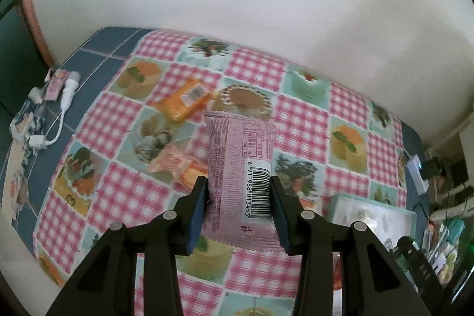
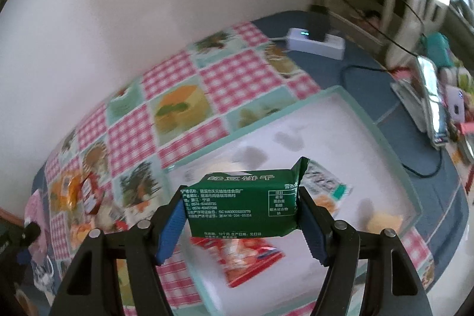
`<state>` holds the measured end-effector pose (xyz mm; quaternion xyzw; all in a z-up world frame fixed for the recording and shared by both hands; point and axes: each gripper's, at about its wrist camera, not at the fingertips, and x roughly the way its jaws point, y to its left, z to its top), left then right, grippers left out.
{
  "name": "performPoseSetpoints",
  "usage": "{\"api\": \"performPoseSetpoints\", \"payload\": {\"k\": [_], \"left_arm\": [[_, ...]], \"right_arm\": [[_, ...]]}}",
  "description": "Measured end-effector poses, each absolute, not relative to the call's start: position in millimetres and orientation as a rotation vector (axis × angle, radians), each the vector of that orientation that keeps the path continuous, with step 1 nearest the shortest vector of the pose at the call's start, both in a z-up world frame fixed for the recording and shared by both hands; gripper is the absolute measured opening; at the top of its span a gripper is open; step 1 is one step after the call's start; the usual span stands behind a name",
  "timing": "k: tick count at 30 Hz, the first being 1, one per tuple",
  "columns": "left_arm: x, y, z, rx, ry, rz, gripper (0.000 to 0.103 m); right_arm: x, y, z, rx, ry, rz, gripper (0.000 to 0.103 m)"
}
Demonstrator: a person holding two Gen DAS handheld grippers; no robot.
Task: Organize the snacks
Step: 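Lift and carry the pink cake and green box over the tray with both tools, then open the left tool to drop the pink cake while the right tool releases the green box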
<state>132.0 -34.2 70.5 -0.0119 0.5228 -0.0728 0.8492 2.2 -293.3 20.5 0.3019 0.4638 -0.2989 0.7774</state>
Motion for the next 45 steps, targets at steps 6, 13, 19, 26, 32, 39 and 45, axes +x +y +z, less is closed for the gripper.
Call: {"api": "performPoseSetpoints", "payload": {"k": [6,13,19,26,32,39,45], "left_arm": [[113,-84,68,0.036,1.116,-0.257,0.043],[83,-143,61,0.137,1.127,-0.355,0.043],[53,-189,52,0.235,1.132,-0.44,0.043],[25,-229,37,0.336,1.152,-0.513,0.043],[8,-255,12,0.415,1.185,-0.544,0.043],[-4,-273,-22,0.506,1.215,-0.537,0.043],[-7,-278,-33,0.538,1.219,-0.532,0.043]], "right_arm": [[-31,-342,15,0.737,0.99,-0.75,0.073],[-57,-379,8,0.757,0.992,-0.855,0.073],[-74,-398,2,0.802,0.993,-0.895,0.073],[-84,-407,-7,0.839,1.003,-0.906,0.073],[-88,-411,-25,0.858,1.053,-0.917,0.073],[-90,-411,-45,0.882,1.109,-0.914,0.073],[-90,-413,-56,0.896,1.133,-0.914,0.073]]}}
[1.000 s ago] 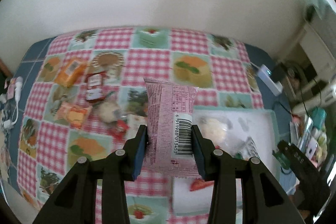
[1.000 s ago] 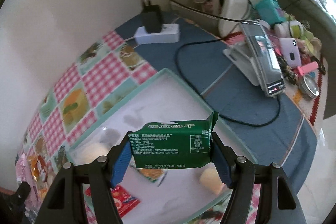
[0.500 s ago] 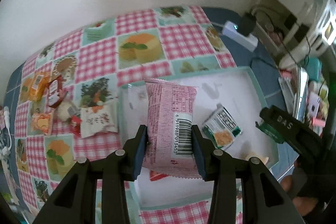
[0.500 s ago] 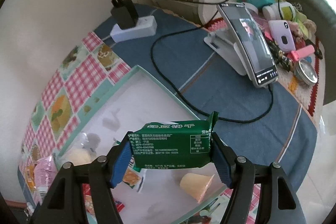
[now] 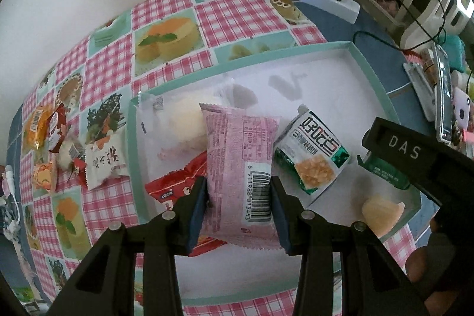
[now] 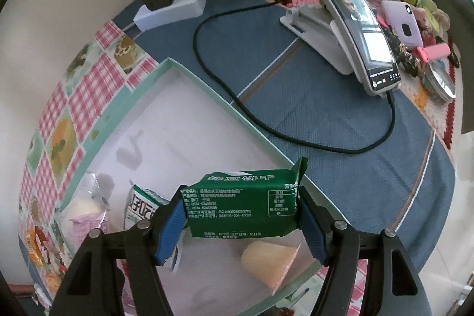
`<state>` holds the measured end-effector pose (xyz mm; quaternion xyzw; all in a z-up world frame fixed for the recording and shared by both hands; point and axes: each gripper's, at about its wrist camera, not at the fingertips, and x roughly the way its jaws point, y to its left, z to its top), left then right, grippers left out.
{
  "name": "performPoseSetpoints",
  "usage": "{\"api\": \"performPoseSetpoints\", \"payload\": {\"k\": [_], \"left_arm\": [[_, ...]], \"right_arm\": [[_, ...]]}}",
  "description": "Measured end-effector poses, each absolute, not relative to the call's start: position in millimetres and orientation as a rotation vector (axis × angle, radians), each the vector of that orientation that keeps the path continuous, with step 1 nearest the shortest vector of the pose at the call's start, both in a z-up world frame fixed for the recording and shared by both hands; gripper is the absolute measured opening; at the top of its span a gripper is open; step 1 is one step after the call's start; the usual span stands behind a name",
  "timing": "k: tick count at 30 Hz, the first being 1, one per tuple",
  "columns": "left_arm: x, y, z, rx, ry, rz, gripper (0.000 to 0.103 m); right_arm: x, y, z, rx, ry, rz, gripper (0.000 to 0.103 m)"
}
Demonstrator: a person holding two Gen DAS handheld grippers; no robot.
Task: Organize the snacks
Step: 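Open the left tool to drop the pink cake while the right tool releases the green box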
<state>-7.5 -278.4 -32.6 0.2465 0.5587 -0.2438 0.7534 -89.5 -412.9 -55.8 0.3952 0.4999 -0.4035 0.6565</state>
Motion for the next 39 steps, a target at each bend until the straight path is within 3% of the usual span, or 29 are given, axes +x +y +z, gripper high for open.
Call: {"api": "performPoseSetpoints", "payload": {"k": [3,5,20,39], "left_arm": [[-7,-279,-34,0.543,1.217,-0.527,0.052],[-8,-279,-32,0.551,1.205,-0.519,0.079],[12,-259,-11,0.477,1.181,-0.427,0.086],[92,-121,-2,0.135,1.214,-0.011,0.087]], "right_arm": [[-88,-413,-58,0.897,1.141,-0.912,0.073],[-89,-413,-59,0.9,1.144,-0.913,0.074],[-79,-411,-43,0.863,1.138,-0.895,0.08],[-40,-359,-4,0.631,1.127,-0.79,0.08]]}}
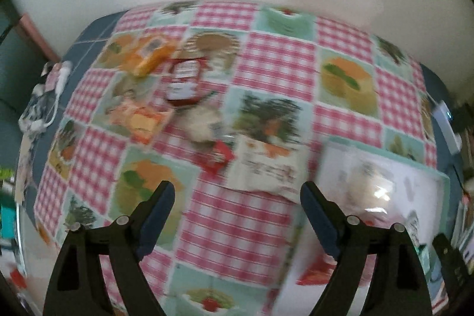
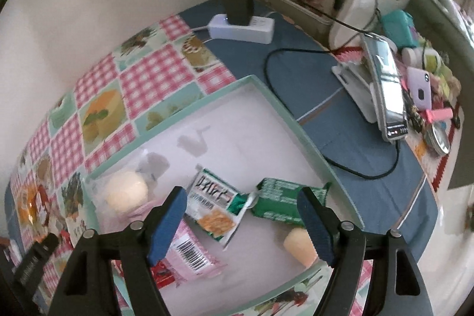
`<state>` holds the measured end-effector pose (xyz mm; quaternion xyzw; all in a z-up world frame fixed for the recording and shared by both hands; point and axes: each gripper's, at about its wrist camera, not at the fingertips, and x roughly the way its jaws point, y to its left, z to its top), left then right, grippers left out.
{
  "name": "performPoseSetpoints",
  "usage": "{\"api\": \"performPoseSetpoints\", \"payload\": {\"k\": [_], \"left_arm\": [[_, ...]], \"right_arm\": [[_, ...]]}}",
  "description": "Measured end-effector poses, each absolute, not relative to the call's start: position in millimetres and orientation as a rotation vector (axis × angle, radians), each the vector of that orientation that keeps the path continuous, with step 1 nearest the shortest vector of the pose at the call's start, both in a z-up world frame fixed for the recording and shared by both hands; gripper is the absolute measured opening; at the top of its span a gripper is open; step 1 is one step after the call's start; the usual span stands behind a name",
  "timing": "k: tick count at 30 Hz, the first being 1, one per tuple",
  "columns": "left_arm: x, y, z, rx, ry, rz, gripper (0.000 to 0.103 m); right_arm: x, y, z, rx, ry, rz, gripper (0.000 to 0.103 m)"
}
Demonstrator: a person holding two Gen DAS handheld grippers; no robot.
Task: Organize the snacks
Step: 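Open the left tool to drop the pink cake while the right tool releases the green box, then move both tools back toward the remaining snacks on the cloth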
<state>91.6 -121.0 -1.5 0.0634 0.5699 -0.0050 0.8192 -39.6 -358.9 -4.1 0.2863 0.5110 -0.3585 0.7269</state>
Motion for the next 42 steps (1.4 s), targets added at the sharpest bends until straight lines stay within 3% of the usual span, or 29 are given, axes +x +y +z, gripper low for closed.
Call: {"api": "performPoseSetpoints", "payload": {"k": [10,12,14,22,25,42], "left_arm": [[114,-50,-7,0.074,1.217,0.132,0.088],[119,-34,-7,0.044,1.221,0.158,0.088],[123,-17,-5,0.023,1.213,0.195,0.088],[136,38,0,-0.059,1.207,0.287,0.088],[139,55,0,-0.053,1.188,0.337,0.103],[151,103,2,-0.116,1.182,0.369,0.103]], "right_arm": [[-2,-297,-9,0.476,1.174,-0.65,0.082],[5,-285,-8,0.456,1.174,-0.623,0.098],[10,-275,-7,0.438,1.168,-0.604,0.102],[22,-259,-7,0.425,1.172,-0.591,0.103],[26,-251,-6,0.431,1.164,-0.561,0.103],[55,-201,-18,0.408,1.175,-0.442,0.103]]}}
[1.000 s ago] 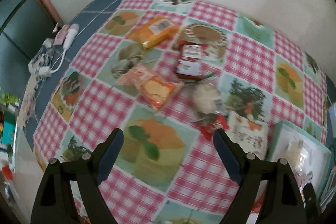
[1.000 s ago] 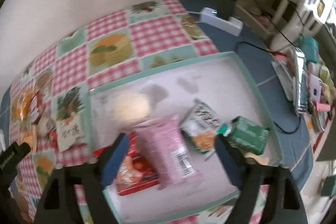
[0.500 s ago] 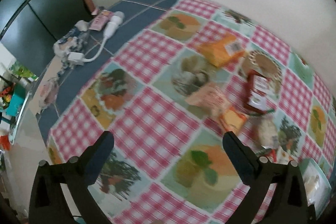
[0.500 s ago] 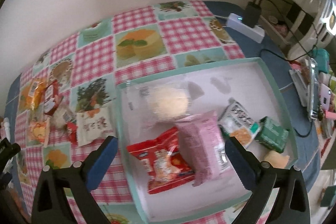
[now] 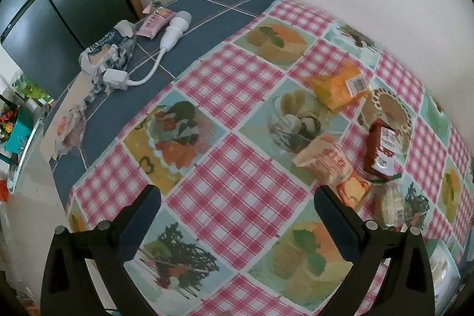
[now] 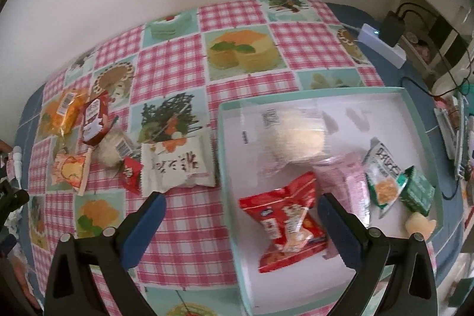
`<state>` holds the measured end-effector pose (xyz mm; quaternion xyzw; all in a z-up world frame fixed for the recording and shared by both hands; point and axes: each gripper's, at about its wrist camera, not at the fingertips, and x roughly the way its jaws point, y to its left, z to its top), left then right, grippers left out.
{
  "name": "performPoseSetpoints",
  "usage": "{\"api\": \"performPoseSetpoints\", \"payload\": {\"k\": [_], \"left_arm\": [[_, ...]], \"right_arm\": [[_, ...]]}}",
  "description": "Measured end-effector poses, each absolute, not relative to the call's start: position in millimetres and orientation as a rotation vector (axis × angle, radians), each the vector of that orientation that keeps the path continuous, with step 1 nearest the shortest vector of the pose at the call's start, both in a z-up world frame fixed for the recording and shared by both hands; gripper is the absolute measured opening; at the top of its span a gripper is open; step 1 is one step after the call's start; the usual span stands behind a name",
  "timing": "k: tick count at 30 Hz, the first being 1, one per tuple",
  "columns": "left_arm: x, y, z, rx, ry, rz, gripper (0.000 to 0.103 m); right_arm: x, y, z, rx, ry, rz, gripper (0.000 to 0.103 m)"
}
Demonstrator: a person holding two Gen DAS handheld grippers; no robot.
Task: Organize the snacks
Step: 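Move both tools back toward the remaining snacks on the cloth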
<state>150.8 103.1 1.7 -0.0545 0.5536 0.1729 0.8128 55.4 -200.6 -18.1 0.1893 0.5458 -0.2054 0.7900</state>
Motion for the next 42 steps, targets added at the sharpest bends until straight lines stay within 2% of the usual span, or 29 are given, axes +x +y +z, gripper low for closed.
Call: {"api": "performPoseSetpoints", "payload": {"k": [16,42], "left_arm": [[169,139,-5,-0.197,1.196,0.372,0.103],[203,81,-55,-0.244,1.319,0.175,0.103]], "right_arm": [[80,-201,-20,0.47,1.128,-0.421,0.103],[120,-184,-48,0.413,1.177,-0.387,0.103]]}}
